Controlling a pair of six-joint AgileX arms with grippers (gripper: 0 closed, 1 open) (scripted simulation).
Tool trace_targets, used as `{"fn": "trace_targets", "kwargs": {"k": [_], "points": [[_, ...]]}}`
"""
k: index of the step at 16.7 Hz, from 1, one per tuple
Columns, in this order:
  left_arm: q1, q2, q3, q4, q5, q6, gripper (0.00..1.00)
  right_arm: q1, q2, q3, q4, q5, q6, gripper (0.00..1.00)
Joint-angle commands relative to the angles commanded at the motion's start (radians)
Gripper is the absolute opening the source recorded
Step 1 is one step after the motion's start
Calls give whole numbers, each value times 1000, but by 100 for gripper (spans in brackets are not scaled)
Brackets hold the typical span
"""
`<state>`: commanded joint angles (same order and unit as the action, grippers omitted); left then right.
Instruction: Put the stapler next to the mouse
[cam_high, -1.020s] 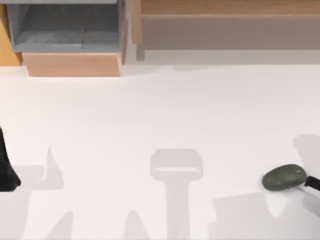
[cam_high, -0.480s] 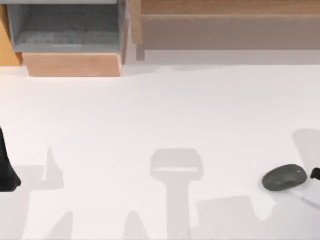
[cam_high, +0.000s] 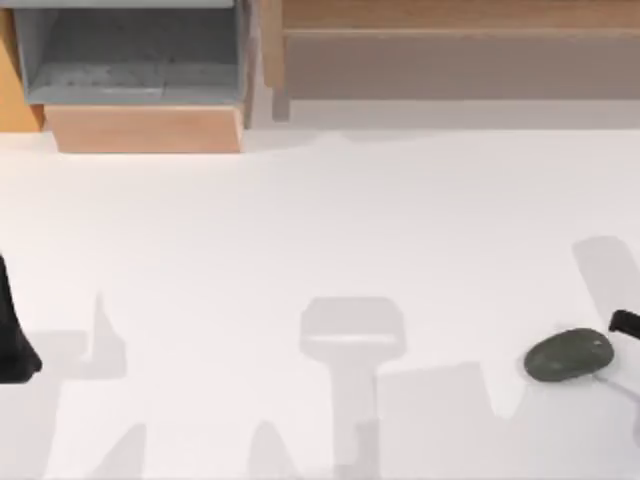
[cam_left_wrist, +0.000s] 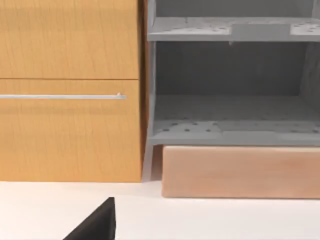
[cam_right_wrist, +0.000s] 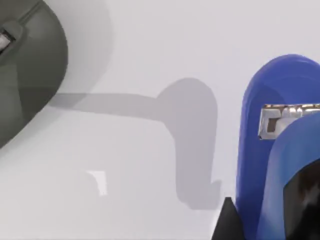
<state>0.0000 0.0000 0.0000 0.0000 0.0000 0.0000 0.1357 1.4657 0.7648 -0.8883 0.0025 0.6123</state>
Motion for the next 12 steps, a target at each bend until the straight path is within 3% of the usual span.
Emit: {"fn": "trace_targets", "kwargs": {"k": [12], "points": [[0,0,0,0,0,0,100,64,666,898,-249,2,-283,0]]}}
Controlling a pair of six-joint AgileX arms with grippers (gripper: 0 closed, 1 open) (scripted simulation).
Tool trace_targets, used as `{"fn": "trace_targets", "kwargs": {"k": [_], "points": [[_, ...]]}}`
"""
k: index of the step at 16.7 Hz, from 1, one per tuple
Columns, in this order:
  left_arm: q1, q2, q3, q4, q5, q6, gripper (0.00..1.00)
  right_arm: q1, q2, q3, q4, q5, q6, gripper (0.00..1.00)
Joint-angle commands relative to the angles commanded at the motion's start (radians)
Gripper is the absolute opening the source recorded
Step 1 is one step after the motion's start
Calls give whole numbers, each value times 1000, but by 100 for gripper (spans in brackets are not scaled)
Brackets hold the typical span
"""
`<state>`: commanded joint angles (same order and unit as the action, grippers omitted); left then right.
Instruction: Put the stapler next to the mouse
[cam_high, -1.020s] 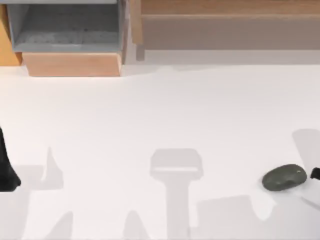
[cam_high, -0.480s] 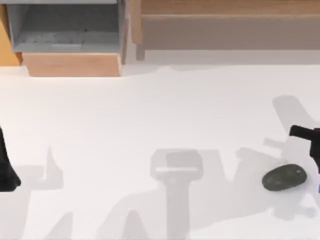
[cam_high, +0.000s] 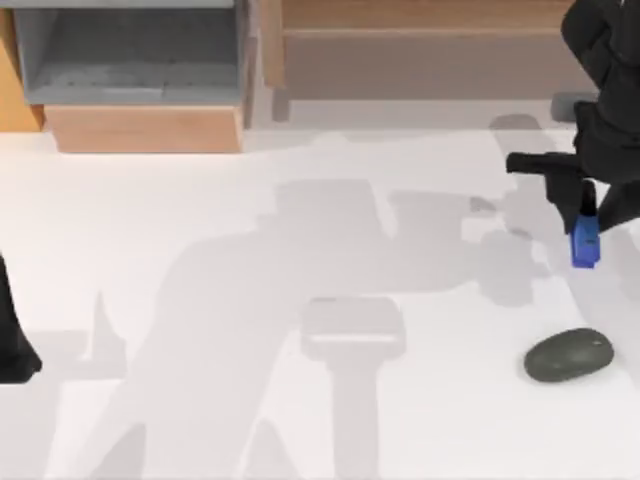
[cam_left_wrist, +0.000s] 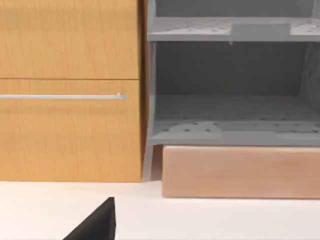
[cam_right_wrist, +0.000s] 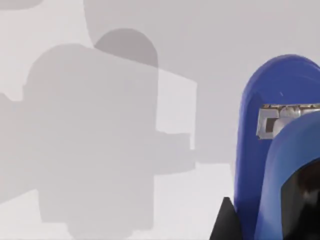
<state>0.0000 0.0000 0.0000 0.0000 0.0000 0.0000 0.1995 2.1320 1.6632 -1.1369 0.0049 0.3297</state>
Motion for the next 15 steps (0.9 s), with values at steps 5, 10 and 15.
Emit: {"fn": "trace_targets", "kwargs": {"k": [5,10,15], "points": [[0,0,0,0,0,0,100,14,141,213,-41,2,-85,0],[0,0,0,0,0,0,100,9,146,224,-41,1,-88,0],[0,0,0,0,0,0,100,6,148,220,-52,16,-92,0]]}}
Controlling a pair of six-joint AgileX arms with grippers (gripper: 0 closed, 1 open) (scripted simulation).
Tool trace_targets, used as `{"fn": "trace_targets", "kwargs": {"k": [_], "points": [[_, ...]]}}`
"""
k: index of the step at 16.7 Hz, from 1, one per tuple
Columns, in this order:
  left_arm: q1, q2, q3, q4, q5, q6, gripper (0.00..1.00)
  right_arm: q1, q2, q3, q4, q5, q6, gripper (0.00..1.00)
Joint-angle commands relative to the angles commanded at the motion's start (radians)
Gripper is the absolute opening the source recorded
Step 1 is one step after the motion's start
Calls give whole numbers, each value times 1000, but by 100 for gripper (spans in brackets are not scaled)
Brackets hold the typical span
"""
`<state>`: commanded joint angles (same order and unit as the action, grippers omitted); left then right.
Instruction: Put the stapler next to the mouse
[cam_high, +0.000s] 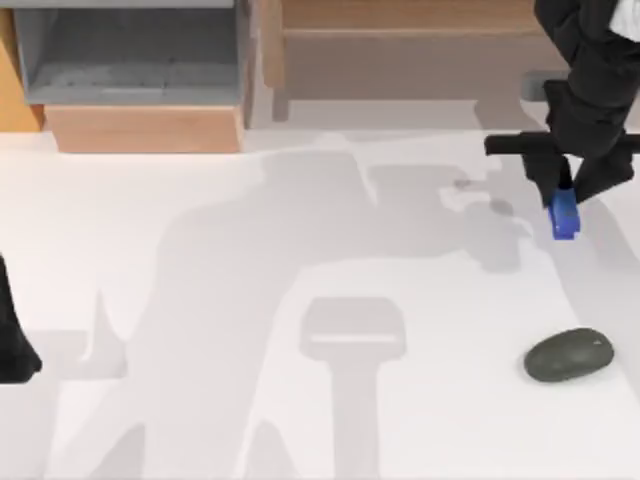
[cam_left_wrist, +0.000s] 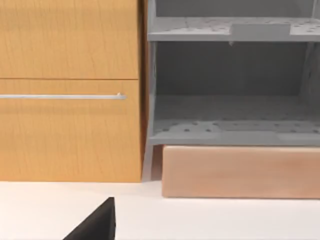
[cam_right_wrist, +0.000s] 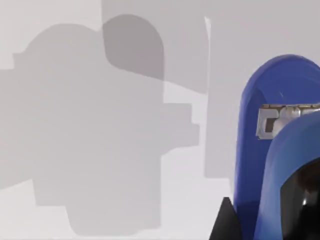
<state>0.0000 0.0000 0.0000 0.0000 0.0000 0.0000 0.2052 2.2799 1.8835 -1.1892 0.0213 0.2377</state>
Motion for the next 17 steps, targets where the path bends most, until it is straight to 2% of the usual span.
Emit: {"fn": "trace_targets", "kwargs": {"k": [11,17], "points": [[0,0,0,0,0,0,100,-14,-2,-63,-82,32,-6,0],[0,0,0,0,0,0,100,-3,-3,-56,-4,9,-3,0]]}}
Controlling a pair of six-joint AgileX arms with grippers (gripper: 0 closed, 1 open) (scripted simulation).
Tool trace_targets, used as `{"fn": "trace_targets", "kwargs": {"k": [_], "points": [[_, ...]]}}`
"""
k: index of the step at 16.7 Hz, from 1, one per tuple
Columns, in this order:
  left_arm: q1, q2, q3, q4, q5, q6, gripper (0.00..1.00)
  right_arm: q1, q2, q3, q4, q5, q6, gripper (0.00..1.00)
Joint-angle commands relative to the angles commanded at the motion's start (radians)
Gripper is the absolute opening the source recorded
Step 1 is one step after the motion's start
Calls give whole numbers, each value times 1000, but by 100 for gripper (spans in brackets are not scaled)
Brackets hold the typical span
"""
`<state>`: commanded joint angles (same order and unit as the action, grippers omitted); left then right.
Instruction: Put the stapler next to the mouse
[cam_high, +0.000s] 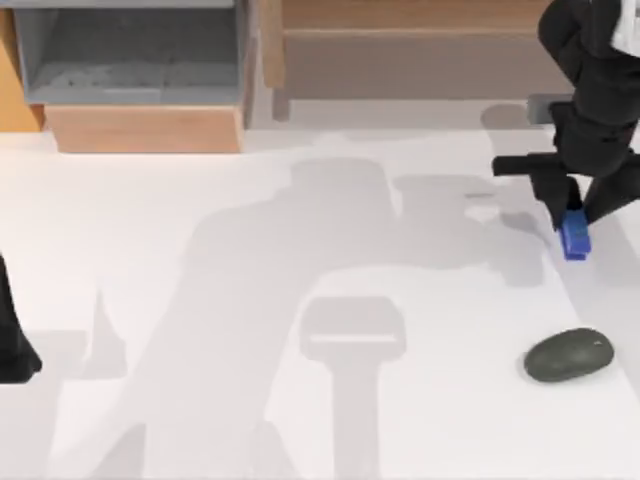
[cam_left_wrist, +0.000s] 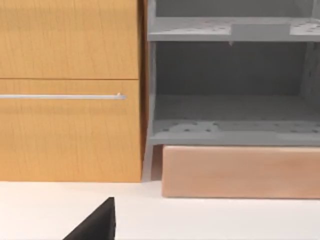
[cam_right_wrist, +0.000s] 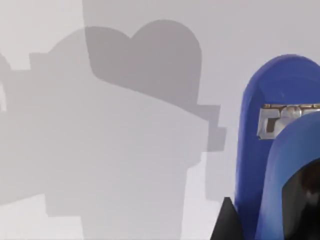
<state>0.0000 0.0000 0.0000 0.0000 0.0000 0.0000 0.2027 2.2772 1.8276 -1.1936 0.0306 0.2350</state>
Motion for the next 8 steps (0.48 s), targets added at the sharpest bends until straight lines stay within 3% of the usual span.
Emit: {"fn": "trace_targets", "kwargs": {"k": [8], "points": [[0,0,0,0,0,0,100,13,31,-15,117,-24,5,0]]}}
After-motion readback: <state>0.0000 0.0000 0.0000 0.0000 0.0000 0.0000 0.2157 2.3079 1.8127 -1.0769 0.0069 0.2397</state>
